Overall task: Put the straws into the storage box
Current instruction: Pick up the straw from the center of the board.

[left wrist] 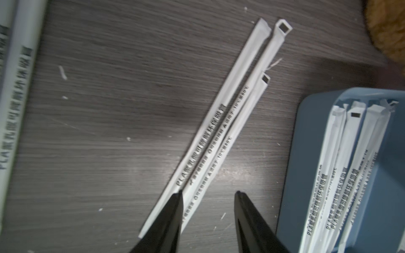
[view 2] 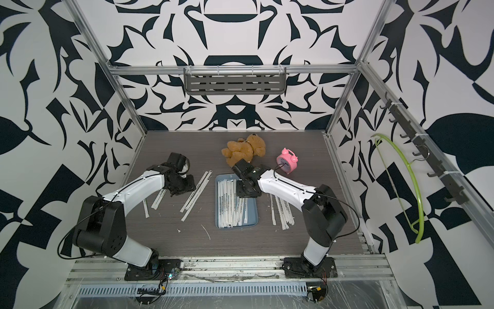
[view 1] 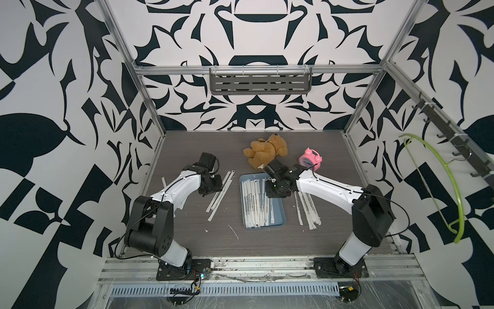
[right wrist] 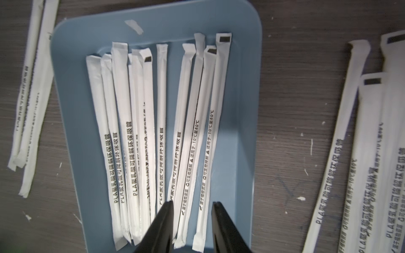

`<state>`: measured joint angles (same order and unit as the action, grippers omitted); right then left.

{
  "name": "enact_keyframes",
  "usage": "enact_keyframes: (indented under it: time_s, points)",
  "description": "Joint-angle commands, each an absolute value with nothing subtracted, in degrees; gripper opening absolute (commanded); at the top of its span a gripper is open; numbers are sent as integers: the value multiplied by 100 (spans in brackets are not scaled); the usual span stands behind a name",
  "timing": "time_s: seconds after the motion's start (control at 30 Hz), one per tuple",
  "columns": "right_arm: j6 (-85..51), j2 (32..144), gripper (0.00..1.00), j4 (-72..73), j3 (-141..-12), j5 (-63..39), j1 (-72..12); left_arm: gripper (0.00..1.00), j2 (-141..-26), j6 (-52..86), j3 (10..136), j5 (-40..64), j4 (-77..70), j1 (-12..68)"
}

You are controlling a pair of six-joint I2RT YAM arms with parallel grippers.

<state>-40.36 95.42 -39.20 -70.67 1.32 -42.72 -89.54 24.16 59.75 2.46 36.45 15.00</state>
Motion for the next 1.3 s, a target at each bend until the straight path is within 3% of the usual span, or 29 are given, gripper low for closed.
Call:
enact_keyframes:
  time_s: [0.0,0.23,0.43,0.63,0.97,1.27]
  points:
    - [-3980,9296,35,-3882,-6944,310,-4289,44,-9231,1894,6363,334,4229,1265]
    - [-3738,8753,37,-3664,-6723,598,-4324,45,-9263,1606,6545,466,4396,-97]
    - [-3661,8936,37,-3578,-6669,425,-4324,46,-9644,1324,6690,-185,4567,-242]
    - [-3709,8845,36,-3517,-6618,365,-4324,42,-10109,1204,6842,-166,4529,-396]
    - [-3793,8980,35,-3420,-6568,148,-4324,47,-10256,1229,6943,-620,4471,-396]
    - [-3737,9042,35,-3410,-6636,110,-4324,45,-10538,1335,6866,-512,4305,-370]
